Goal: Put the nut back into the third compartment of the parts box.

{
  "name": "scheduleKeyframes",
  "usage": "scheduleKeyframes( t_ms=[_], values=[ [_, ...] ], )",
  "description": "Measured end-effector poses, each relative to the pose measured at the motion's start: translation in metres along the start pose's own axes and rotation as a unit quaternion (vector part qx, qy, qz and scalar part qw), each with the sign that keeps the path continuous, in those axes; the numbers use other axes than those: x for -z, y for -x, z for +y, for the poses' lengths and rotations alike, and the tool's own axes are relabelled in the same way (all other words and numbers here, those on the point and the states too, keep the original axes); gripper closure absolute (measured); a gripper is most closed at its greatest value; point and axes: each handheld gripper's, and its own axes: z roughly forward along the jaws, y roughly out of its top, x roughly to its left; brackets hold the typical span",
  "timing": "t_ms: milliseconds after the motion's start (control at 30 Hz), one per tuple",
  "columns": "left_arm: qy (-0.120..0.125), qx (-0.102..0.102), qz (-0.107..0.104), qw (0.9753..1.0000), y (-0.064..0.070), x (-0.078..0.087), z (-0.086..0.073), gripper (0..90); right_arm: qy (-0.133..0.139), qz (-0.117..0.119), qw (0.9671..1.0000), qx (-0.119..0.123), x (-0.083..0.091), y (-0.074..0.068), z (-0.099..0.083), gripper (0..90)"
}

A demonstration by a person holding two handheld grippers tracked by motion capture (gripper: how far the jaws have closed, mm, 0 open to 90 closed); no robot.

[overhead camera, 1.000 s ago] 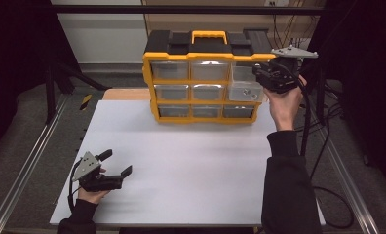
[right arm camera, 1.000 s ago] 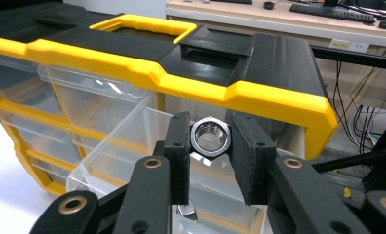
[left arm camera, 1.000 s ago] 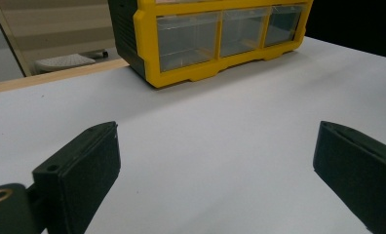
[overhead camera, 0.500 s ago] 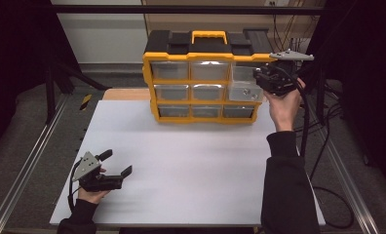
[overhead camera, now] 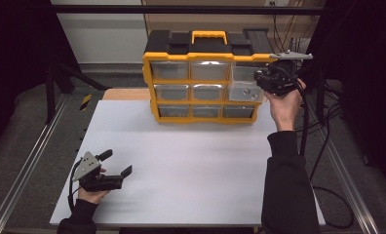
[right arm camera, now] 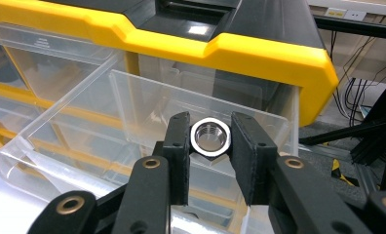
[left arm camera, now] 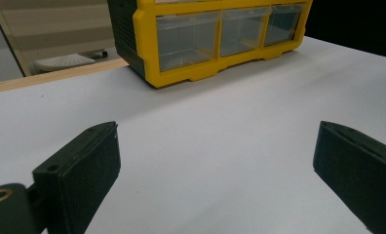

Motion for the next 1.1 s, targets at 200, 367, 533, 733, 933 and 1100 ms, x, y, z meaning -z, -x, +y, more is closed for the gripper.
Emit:
scheduleKeyframes(
  t_ms=[200, 367, 533, 733, 933, 1100],
  values=[
    [0.0, 0.0, 0.0, 1.0, 0.0, 0.0, 0.0, 3.3, 0.023, 0.004, 0.9997, 0.005, 0.009, 0.0, 0.002, 57.7],
    [0.0, 0.001, 0.0, 1.0, 0.0, 0.0, 0.0, 3.3, 0.057, 0.029, 0.9979, 0.013, 0.027, -0.005, 0.003, 40.7],
    [0.001, 0.0, 0.001, 1.0, 0.0, 0.0, 0.0, 3.3, 0.087, 0.053, 0.9946, 0.019, 0.043, -0.017, -0.005, 18.6],
    [0.001, 0.0, 0.001, 1.0, 0.001, 0.0, 0.0, 3.2, 0.11, 0.072, 0.9908, 0.031, 0.057, -0.034, -0.027, 5.4],
    [0.003, -0.002, 0.002, 1.0, 0.001, 0.0, 0.0, 3.2, 0.126, 0.096, 0.9872, 0.016, 0.065, -0.043, -0.059, 0.6],
    [0.003, -0.001, 0.002, 1.0, 0.001, 0.0, 0.0, 3.2, 0.126, 0.106, 0.9863, 0.009, 0.065, -0.046, -0.095, 0.3]
  ],
)
